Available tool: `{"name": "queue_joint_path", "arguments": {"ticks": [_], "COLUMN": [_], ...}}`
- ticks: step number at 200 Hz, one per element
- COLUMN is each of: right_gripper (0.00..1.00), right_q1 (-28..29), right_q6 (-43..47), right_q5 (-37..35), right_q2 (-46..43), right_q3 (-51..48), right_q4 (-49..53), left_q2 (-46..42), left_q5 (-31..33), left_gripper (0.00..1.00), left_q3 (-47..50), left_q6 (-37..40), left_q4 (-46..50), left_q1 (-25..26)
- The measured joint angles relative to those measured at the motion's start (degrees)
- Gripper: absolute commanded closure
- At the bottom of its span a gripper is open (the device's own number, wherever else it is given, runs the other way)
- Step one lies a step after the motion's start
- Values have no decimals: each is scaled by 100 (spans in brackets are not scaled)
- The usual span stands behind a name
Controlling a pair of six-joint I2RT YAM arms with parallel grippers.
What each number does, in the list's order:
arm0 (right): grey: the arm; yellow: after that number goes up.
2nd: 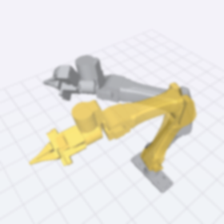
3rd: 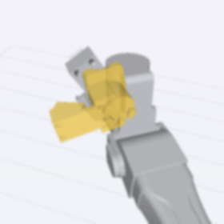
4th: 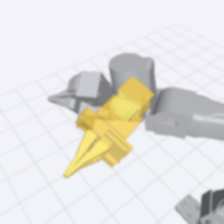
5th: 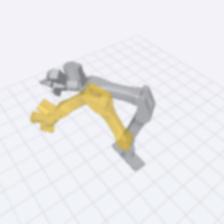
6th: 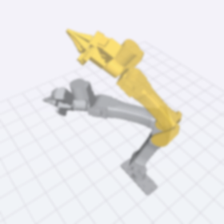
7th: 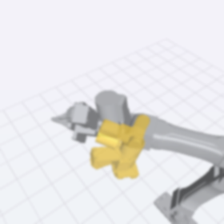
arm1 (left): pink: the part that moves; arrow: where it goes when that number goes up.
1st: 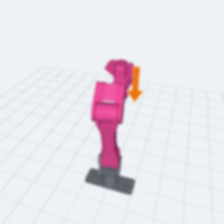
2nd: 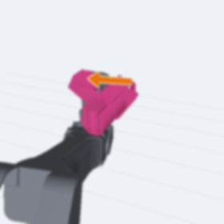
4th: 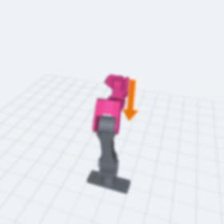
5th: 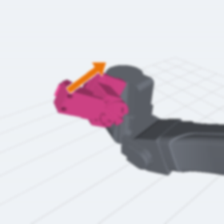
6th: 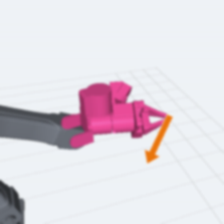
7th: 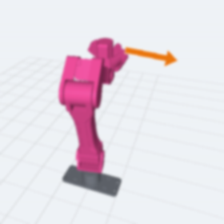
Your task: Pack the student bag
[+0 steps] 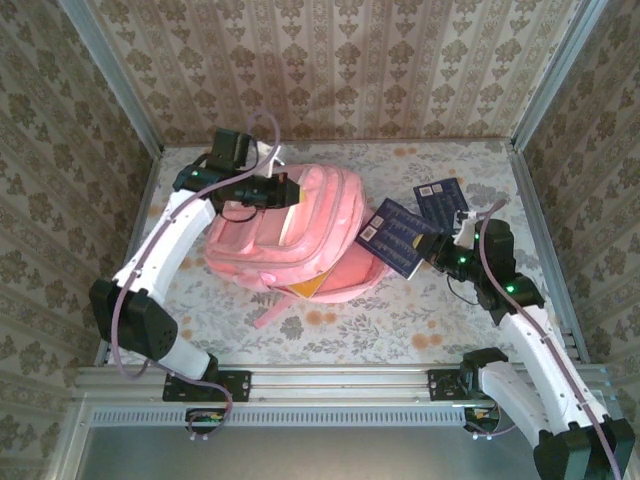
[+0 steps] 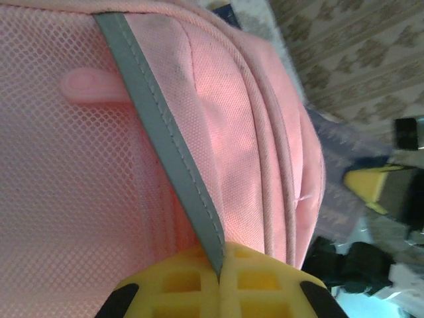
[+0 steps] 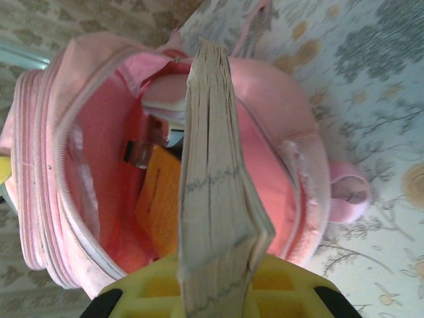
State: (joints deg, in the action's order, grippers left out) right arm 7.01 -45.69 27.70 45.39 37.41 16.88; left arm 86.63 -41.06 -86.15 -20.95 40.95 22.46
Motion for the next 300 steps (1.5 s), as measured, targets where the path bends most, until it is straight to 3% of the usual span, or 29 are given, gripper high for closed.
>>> {"name": "queue_joint_path", "arguments": {"ticks": [33, 77, 141, 209, 261, 300], "right_gripper": [100, 100, 100, 97, 73, 38], "right_q1": [2, 273, 1416, 1978, 2323, 2682], "right_q6": [-273, -892, -1655, -1928, -1980, -1644], "right_q5": [732, 1349, 1163, 905, 800, 243], "right_q2": [297, 960, 2780, 5213, 6349, 6430], "right_q3": [-179, -450, -321, 1102, 2031, 2568], "right_q4": [-647, -1805, -3637, -4656, -4712, -3993], "left_q2": [-214, -214, -223, -391, -411, -411], "left_q5": [-778, -1117, -1327, -1475, -1484, -1495], "left_gripper": [100, 100, 100, 100, 100, 100], "left_q3": [702, 769, 885, 1130, 1152, 1156], "left_q6": [-656, -1054, -1357, -1458, -1515, -1552], "left_q4": [-916, -1375, -1875, -2140, -2234, -2243], "left_q1": [-310, -343, -372, -417, -431, -487]}}
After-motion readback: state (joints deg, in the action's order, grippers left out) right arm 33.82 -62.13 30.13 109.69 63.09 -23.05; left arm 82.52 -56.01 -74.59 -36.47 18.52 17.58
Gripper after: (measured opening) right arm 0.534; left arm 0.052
